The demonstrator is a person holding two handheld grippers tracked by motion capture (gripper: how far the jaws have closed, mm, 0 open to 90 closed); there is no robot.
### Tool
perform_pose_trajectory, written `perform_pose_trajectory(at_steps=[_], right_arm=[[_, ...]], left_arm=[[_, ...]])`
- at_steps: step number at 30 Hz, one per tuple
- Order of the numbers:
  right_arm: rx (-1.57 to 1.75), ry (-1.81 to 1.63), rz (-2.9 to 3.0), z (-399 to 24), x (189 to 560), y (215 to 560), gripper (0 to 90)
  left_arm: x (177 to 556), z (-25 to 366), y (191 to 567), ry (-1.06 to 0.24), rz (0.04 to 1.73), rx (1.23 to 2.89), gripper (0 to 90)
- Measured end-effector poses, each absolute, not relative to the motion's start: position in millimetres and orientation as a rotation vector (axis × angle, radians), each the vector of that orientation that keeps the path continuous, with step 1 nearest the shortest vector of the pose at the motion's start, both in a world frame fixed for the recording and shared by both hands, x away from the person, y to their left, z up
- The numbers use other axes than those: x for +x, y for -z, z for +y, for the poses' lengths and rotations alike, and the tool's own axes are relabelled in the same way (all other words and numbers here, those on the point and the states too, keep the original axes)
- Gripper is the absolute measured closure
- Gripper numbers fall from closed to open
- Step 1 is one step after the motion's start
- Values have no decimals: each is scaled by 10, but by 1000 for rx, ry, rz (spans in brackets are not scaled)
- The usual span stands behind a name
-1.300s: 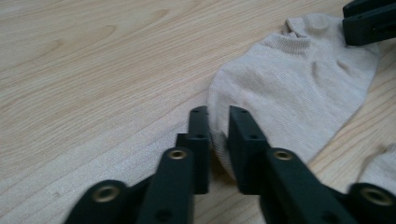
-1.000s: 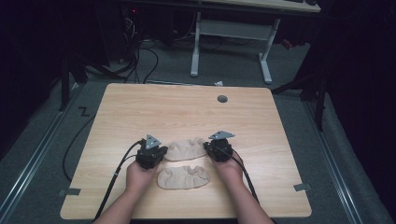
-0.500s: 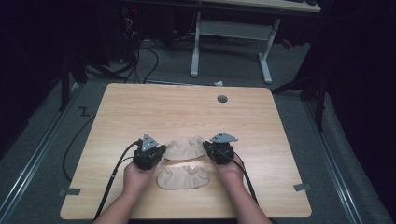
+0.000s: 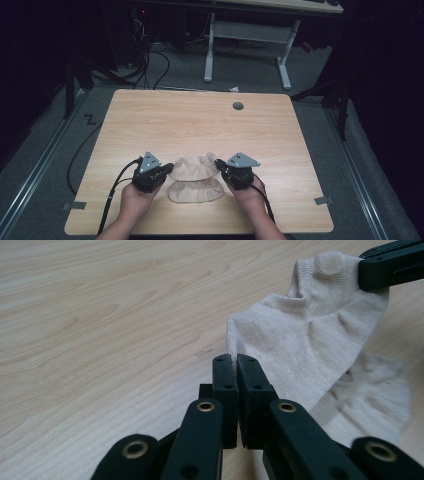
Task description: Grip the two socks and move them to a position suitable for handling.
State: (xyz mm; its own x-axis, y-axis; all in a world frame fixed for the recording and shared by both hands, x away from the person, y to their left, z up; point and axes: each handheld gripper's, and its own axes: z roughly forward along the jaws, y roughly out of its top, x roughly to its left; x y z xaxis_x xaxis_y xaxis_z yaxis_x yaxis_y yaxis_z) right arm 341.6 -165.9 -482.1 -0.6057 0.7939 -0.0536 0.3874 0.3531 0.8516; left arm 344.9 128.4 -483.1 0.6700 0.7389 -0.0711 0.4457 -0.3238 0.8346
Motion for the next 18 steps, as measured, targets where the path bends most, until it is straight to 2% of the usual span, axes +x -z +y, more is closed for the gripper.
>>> perform_pose_trajectory(at_steps=[18], right_arm=[[1004,-1132,2230,-1700,2990,4916,860]], left_arm=[[3163,1322,4941,-299,904,2024,877]])
